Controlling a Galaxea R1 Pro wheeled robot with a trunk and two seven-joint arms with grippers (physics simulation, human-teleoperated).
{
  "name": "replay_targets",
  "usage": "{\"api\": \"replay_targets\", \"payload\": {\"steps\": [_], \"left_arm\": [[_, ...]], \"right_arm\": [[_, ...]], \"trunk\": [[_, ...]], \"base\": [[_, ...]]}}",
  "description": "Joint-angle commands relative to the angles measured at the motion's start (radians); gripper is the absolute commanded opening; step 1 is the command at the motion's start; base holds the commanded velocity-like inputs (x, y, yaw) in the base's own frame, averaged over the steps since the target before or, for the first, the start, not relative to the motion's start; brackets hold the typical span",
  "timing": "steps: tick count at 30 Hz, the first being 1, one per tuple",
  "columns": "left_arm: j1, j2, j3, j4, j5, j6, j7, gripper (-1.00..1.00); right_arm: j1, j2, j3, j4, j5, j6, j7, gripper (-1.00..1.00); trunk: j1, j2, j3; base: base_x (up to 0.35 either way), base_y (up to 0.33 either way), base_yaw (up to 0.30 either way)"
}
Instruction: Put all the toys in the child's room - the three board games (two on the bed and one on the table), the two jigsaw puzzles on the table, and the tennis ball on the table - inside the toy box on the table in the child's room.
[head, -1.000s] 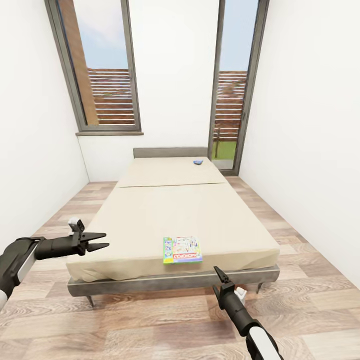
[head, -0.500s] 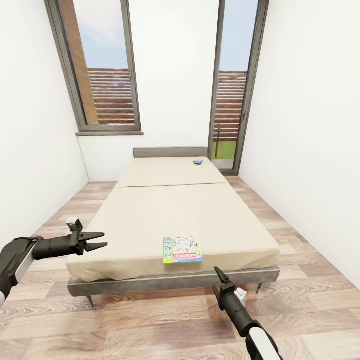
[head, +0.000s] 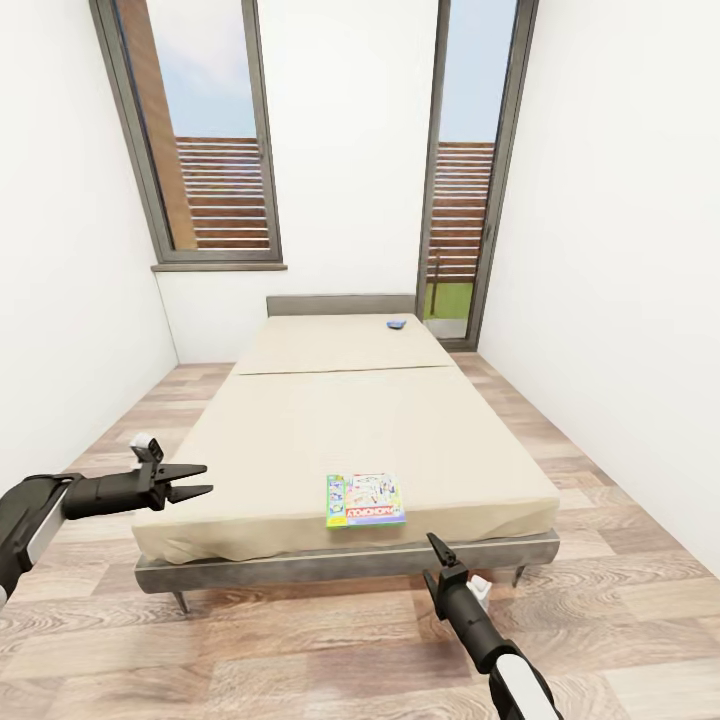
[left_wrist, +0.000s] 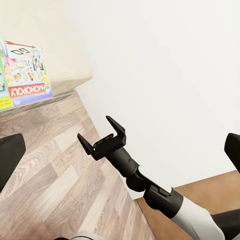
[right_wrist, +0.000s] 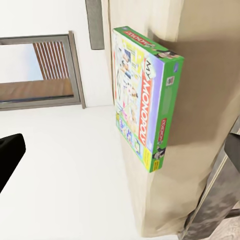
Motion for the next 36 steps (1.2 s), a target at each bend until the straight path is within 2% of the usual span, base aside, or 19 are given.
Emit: {"api": "replay_targets", "payload": {"steps": [1, 24, 36], "left_arm": [[-0.001, 0.002, -0.003, 0.0, 0.001, 0.011, -0.005, 1.0], [-0.001, 0.003, -0.003, -0.001, 0.004, 0.026, -0.005, 1.0], [-0.001, 0.003, -0.003, -0.001, 0.005, 0.029, -0.005, 1.0]], "right_arm": [[-0.001, 0.001, -0.004, 0.0, -0.008, 0.01, 0.001, 1.0], [0.0, 0.003, -0.004, -0.002, -0.009, 0.011, 0.001, 1.0], [0.0, 0.004, -0.004, -0.002, -0.009, 0.011, 0.001, 1.0]], "trunk": [[0.0, 0.0, -0.001], [0.0, 0.0, -0.001], [0.046, -0.084, -0.039]], "base": [[0.0, 0.0, 0.0], [0.0, 0.0, 0.0], [0.0, 0.0, 0.0]]}}
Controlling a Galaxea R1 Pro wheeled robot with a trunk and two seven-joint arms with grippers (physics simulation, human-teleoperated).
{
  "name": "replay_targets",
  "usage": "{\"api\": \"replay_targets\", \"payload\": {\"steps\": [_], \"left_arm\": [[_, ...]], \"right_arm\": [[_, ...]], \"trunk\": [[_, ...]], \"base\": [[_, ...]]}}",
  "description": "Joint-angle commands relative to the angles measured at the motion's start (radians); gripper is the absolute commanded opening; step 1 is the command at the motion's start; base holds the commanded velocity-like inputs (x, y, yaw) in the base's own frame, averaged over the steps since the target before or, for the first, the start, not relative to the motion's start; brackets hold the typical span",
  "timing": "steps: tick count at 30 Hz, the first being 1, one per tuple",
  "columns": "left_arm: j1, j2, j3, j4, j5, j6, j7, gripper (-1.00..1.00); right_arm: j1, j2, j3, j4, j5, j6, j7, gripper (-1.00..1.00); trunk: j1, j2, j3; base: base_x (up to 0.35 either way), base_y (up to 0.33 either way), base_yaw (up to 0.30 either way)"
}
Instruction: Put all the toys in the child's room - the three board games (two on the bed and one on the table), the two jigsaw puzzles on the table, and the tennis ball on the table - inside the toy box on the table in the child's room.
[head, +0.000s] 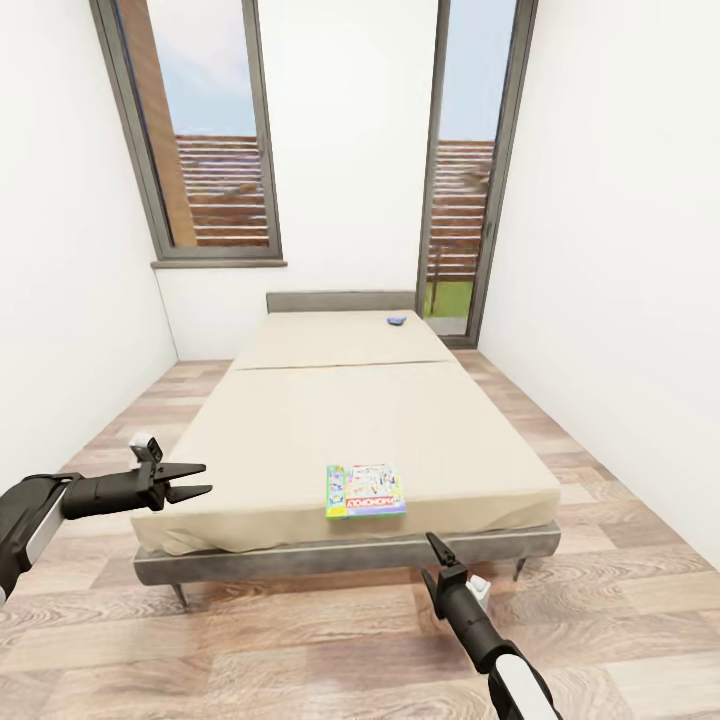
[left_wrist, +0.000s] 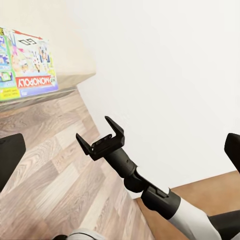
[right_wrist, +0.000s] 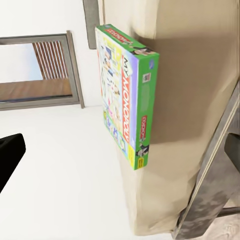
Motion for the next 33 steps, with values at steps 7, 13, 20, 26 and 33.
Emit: {"api": "replay_targets", "payload": {"steps": [7, 13, 20, 26, 33], "left_arm": [[-0.001, 0.001, -0.003, 0.0, 0.001, 0.011, -0.005, 1.0], [-0.001, 0.0, -0.003, 0.0, 0.001, 0.011, -0.005, 1.0], [0.0, 0.0, -0.005, 0.0, 0.001, 0.01, -0.005, 1.0], [0.0, 0.0, -0.005, 0.001, 0.001, 0.01, -0.005, 1.0], [0.0, -0.001, -0.005, 0.002, 0.002, 0.009, -0.005, 1.0]], "right_arm": [[-0.001, 0.001, -0.004, 0.0, -0.008, 0.009, 0.001, 1.0], [-0.001, -0.002, -0.004, -0.001, -0.008, 0.009, 0.001, 1.0], [-0.001, -0.004, -0.001, -0.003, -0.007, 0.011, 0.001, 1.0], [-0.001, -0.003, -0.002, -0.003, -0.007, 0.01, 0.002, 1.0], [-0.001, 0.0, -0.002, -0.003, -0.007, 0.01, 0.001, 1.0]], "trunk": [[0.023, -0.043, -0.02], [0.023, -0.043, -0.02], [0.023, -0.043, -0.02], [0.023, -0.043, -0.02], [0.023, -0.043, -0.02]], "base": [[0.0, 0.0, 0.0], [0.0, 0.0, 0.0], [0.0, 0.0, 0.0], [0.001, 0.0, 0.0], [0.093, 0.022, 0.0]]}}
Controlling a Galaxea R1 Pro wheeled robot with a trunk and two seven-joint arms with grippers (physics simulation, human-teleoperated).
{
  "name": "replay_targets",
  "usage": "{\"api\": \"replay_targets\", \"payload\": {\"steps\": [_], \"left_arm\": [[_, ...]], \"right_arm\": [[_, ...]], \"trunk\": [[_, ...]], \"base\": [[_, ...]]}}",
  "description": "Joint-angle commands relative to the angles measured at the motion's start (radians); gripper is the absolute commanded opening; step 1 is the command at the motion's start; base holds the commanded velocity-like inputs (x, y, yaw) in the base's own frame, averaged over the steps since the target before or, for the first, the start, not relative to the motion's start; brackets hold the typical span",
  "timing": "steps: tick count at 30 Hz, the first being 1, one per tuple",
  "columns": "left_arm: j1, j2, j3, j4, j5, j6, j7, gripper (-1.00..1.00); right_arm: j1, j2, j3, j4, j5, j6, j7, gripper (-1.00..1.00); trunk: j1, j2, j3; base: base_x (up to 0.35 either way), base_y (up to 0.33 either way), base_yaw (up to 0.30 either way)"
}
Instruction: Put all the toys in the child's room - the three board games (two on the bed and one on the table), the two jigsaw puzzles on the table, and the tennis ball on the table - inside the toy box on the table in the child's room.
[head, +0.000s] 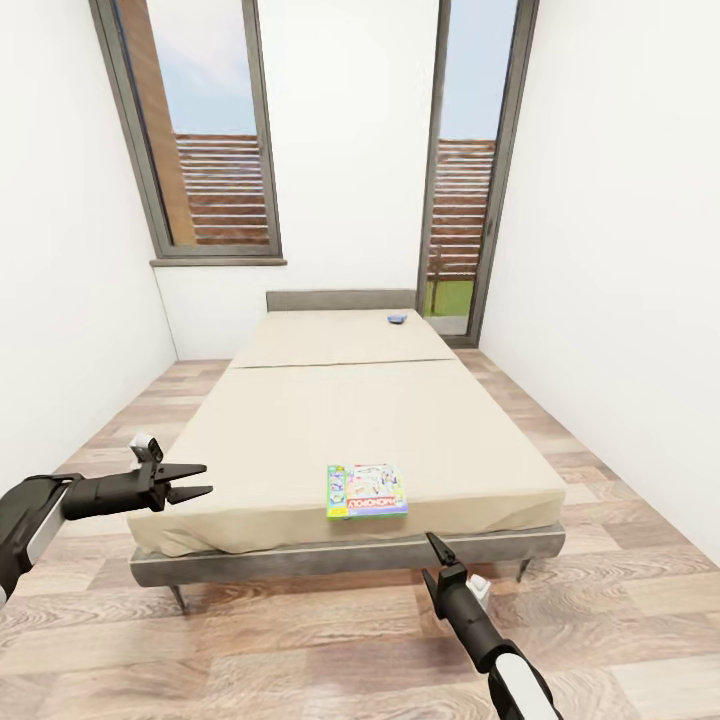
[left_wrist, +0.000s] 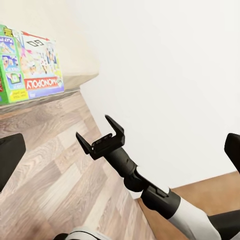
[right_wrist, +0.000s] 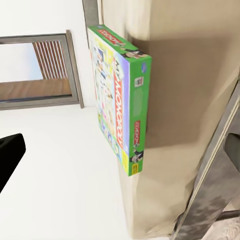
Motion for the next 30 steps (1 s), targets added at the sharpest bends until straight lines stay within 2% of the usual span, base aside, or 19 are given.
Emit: {"api": "replay_targets", "payload": {"steps": [1, 30], "left_arm": [[-0.001, 0.001, -0.004, 0.0, 0.002, 0.011, -0.005, 1.0], [-0.001, 0.0, -0.004, 0.0, 0.005, 0.006, -0.005, 1.0]], "right_arm": [[0.0, 0.001, -0.004, 0.0, -0.008, 0.009, 0.001, 1.0], [0.0, 0.004, -0.004, 0.001, -0.007, 0.006, 0.0, 1.0]], "trunk": [[0.0, 0.0, -0.001], [0.0, 0.0, -0.001]], "base": [[0.11, 0.047, 0.0], [0.099, 0.067, 0.0]]}}
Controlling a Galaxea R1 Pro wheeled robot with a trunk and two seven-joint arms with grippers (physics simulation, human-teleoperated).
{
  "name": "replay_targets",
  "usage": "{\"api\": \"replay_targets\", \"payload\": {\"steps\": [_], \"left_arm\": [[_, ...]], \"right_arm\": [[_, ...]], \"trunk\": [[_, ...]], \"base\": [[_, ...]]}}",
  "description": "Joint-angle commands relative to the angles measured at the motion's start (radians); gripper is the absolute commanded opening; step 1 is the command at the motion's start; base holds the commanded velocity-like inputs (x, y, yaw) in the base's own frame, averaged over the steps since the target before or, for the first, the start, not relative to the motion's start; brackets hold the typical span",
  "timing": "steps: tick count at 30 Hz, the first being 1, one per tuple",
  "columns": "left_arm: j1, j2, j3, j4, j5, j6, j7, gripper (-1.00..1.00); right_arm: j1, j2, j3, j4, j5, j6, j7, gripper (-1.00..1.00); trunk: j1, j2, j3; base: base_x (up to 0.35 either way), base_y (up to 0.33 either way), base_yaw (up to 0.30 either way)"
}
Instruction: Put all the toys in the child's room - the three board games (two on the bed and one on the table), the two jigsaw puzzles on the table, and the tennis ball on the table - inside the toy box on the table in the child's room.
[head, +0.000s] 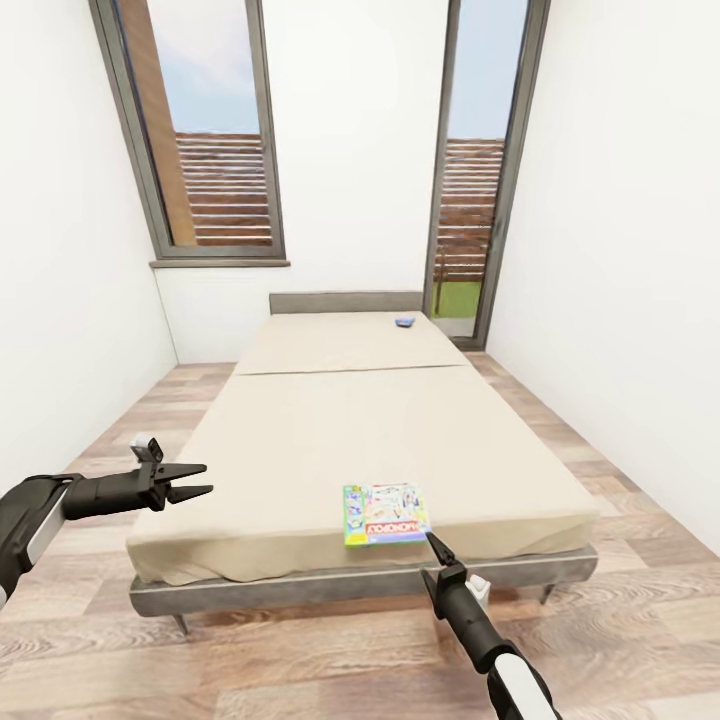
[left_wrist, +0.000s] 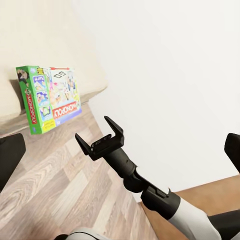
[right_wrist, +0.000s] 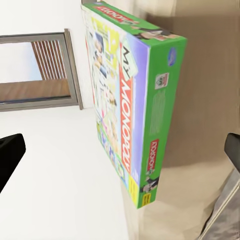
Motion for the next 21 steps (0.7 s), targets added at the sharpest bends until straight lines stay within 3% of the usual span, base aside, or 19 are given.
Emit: {"api": "replay_targets", "payload": {"steps": [1, 21], "left_arm": [[-0.001, 0.001, -0.004, 0.0, 0.001, 0.011, -0.005, 1.0], [-0.001, 0.002, -0.004, 0.0, 0.003, 0.01, -0.005, 1.0]], "right_arm": [[-0.001, 0.001, -0.004, 0.0, -0.008, 0.009, 0.001, 1.0], [0.0, 0.001, -0.004, 0.001, -0.009, 0.01, 0.001, 1.0]], "trunk": [[0.0, 0.0, -0.001], [0.0, 0.0, -0.001]], "base": [[0.057, 0.04, 0.0], [0.059, 0.045, 0.0]]}}
